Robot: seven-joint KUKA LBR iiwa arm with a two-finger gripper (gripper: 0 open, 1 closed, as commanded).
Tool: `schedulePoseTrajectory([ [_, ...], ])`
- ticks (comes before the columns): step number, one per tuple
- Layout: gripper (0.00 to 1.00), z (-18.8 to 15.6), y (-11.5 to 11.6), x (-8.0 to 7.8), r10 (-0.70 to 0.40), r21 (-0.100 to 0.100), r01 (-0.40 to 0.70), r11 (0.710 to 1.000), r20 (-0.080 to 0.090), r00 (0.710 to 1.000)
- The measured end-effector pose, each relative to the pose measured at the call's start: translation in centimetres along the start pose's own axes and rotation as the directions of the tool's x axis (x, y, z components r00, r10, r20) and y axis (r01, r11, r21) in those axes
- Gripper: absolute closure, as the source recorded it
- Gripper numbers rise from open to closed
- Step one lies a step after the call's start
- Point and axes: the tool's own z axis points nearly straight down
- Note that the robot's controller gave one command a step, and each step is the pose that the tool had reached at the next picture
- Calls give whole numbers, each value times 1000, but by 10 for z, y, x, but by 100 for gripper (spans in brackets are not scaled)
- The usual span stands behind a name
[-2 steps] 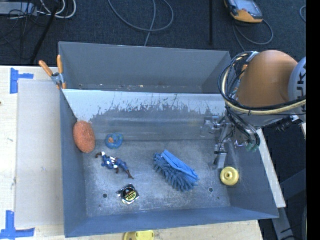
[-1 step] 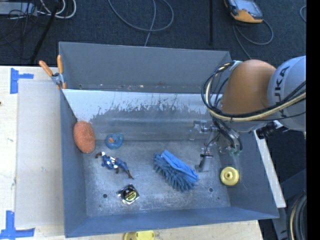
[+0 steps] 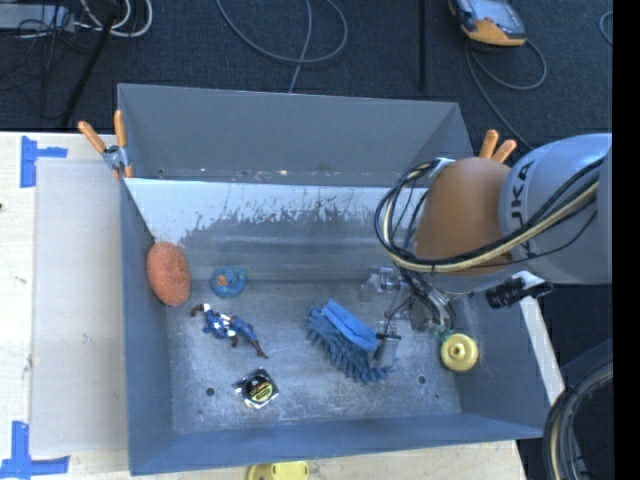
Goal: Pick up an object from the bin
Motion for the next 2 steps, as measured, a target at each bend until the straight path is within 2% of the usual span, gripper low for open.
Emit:
schedulePoseTrajectory([
  [1, 0, 25, 4, -17, 3, 0, -3, 1000, -5, 1000],
  [2, 0, 26, 6, -21, 6, 2, -6, 1000, -2, 1000],
])
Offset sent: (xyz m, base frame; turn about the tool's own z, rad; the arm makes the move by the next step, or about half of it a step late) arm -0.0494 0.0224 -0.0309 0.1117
